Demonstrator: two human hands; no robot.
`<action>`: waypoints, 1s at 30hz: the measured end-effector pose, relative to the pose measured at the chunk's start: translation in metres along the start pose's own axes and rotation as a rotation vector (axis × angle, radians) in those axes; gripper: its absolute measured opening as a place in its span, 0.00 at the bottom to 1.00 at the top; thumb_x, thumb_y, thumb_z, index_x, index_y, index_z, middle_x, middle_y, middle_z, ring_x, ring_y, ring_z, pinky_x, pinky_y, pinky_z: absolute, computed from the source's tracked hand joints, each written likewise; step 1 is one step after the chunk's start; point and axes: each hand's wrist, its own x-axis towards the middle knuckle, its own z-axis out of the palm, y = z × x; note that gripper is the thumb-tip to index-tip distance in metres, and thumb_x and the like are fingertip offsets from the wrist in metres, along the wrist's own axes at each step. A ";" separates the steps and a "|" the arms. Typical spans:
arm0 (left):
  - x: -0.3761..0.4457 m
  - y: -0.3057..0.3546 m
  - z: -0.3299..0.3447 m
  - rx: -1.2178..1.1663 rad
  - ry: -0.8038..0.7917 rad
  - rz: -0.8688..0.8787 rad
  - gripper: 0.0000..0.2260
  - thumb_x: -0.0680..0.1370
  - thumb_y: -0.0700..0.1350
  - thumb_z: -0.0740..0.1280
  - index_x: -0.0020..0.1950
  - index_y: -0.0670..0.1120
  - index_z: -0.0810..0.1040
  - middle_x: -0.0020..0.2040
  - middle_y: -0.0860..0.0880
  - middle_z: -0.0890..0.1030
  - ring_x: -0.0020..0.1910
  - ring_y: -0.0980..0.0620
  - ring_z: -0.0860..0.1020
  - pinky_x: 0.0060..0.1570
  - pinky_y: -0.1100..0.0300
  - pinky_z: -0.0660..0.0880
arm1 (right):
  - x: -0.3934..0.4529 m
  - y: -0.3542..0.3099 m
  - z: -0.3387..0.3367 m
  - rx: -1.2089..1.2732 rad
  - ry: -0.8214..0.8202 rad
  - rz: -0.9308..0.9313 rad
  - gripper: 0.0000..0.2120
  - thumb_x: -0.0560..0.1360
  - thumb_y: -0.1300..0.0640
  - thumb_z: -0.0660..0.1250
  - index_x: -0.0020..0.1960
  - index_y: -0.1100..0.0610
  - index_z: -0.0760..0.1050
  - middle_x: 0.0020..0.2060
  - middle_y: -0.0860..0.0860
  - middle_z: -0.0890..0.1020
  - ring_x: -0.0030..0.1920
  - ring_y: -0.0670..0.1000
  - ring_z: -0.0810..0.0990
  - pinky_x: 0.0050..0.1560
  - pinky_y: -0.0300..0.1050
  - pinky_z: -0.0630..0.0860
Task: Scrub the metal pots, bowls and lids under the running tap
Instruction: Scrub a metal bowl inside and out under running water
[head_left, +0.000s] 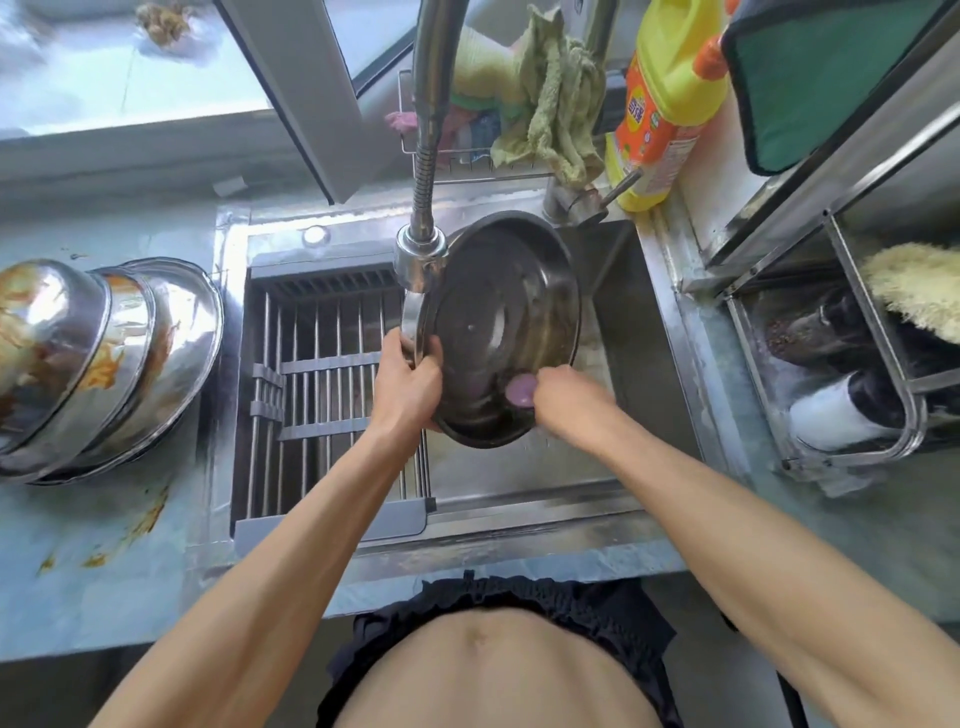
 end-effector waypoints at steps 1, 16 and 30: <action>0.002 -0.001 0.002 -0.001 0.006 0.013 0.09 0.84 0.52 0.62 0.52 0.46 0.69 0.46 0.45 0.78 0.49 0.42 0.82 0.52 0.36 0.81 | -0.003 -0.007 0.005 0.071 -0.038 -0.021 0.17 0.78 0.63 0.60 0.66 0.62 0.75 0.59 0.60 0.80 0.57 0.62 0.80 0.51 0.48 0.77; 0.008 -0.027 -0.021 -0.300 -0.277 -0.359 0.17 0.86 0.53 0.60 0.70 0.45 0.74 0.57 0.42 0.86 0.51 0.41 0.86 0.37 0.45 0.83 | -0.003 0.042 0.059 1.203 0.181 0.421 0.07 0.73 0.59 0.72 0.44 0.60 0.75 0.32 0.54 0.75 0.28 0.52 0.71 0.30 0.42 0.66; 0.057 0.078 -0.074 0.503 -0.417 -0.106 0.09 0.84 0.43 0.62 0.58 0.39 0.78 0.45 0.39 0.87 0.43 0.40 0.87 0.45 0.45 0.85 | 0.036 0.047 0.015 1.002 0.366 0.235 0.06 0.72 0.61 0.71 0.39 0.55 0.75 0.35 0.54 0.79 0.37 0.56 0.77 0.35 0.43 0.68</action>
